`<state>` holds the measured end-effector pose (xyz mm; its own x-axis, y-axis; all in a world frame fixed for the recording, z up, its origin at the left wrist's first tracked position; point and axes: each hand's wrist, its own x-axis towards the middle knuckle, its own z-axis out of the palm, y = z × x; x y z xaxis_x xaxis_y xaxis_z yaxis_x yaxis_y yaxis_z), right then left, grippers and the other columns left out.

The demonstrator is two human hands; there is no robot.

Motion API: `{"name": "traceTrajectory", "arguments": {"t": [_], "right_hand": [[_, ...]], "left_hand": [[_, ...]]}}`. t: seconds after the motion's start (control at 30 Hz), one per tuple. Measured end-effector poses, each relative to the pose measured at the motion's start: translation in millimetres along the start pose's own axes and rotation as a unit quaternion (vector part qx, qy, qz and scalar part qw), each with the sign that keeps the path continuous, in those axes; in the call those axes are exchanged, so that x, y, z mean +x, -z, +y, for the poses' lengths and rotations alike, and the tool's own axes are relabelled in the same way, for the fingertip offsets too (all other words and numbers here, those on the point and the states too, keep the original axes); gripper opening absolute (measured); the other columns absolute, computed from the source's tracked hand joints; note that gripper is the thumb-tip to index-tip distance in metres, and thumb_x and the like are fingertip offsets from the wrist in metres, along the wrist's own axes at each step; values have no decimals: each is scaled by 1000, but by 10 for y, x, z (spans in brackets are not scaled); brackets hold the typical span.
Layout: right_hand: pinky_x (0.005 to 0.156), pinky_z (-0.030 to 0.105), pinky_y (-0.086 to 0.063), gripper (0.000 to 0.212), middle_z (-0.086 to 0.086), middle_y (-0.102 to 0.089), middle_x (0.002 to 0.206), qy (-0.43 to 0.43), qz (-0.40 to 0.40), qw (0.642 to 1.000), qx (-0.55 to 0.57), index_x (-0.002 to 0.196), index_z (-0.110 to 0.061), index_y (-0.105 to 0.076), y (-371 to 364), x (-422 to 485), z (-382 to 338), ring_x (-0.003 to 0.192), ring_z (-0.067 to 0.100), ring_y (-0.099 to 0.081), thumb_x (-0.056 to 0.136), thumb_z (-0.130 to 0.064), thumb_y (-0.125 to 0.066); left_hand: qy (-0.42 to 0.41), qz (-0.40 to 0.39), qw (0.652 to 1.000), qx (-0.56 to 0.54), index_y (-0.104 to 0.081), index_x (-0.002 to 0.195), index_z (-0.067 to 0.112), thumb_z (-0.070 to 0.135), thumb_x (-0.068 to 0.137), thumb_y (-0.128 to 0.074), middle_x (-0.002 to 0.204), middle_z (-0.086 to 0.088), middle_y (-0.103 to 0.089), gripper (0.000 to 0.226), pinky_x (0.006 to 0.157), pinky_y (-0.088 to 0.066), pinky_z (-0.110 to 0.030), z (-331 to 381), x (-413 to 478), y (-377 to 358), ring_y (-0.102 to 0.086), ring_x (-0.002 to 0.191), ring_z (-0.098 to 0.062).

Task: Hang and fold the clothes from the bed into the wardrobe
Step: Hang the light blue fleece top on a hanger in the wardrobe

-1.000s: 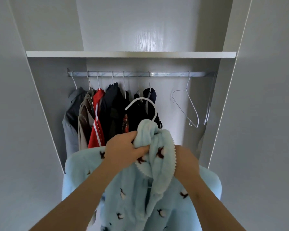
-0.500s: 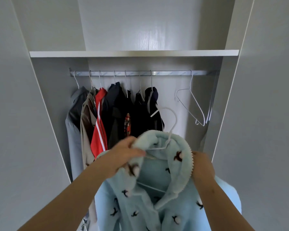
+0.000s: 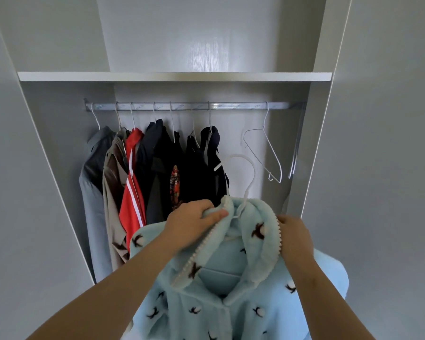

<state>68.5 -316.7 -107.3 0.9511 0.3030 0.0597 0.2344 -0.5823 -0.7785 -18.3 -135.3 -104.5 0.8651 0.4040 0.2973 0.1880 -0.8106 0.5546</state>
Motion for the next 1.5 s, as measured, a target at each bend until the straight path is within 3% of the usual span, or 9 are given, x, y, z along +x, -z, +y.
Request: {"name": "traceTrajectory", "arguments": {"t": [0.2,0.33,0.4,0.53,0.73,1.03,1.27,1.4,1.5], "right_hand": [[68,27,-40,14,-4,-50,80,117,-52,979,-157,100,-17,-56,93,-20,-158,73,16,-50,91,-27,-55],[56,24,-42,16,-5,-50,70,61,-85,987,-120,76,-15,-53,263,38,-61,61,14,-52,88,-23,-60],[65,30,-50,21,2,-55,72,39,-86,995,-43,70,-15,-51,305,77,14,69,21,-58,86,-20,-63],[54,24,-44,32,2,-50,59,18,-80,997,-16,58,-13,-47,333,78,208,54,16,-50,85,-11,-63],[69,34,-50,24,-1,-56,67,-29,-44,998,-15,67,-22,-51,463,127,540,62,16,-56,88,-17,-60],[53,31,-53,19,12,-64,71,-120,-26,982,143,71,-11,-60,699,238,878,66,26,-62,87,-20,-60],[80,38,-49,22,11,-65,88,-89,-36,961,258,86,-10,-60,737,321,1041,84,22,-61,97,-18,-42],[73,35,-56,26,26,-66,99,-42,-105,928,354,105,8,-58,625,367,976,96,37,-64,97,-11,-41],[79,38,-49,25,27,-62,107,-76,-66,949,300,111,8,-56,481,598,811,108,41,-57,95,-7,-45]], "left_hand": [[59,121,991,-19,-43,53,21,55,87,-47,48,7,-43,49,50,-33,-24,271,119,-174,-44,51,-7],[44,145,988,-12,-45,56,20,54,91,-43,52,6,-45,48,50,-33,-24,418,138,-310,-46,54,-11],[38,153,987,-15,-42,56,20,51,93,-41,54,7,-44,47,50,-29,-27,509,149,-367,-44,55,-11],[154,203,946,-203,-53,72,10,40,97,-38,66,1,-49,42,64,-30,-29,670,314,-353,-48,72,-20],[142,91,927,-336,-63,92,4,36,97,-41,95,-16,-62,38,91,-47,-44,1020,380,-687,-59,95,-32],[104,-9,967,-232,-54,78,24,18,93,-47,78,9,-54,17,65,-39,-24,1008,514,-1149,-50,77,-11],[162,6,941,-295,-49,86,31,13,90,-50,83,5,-54,18,61,-43,-23,850,615,-1287,-56,73,-14],[177,25,944,-277,-52,97,25,14,89,-52,80,4,-54,13,55,-39,-20,662,737,-1255,-57,70,-9],[167,50,951,-256,-51,84,31,15,90,-51,80,4,-56,17,52,-38,-18,520,944,-1153,-55,69,-9]]}}
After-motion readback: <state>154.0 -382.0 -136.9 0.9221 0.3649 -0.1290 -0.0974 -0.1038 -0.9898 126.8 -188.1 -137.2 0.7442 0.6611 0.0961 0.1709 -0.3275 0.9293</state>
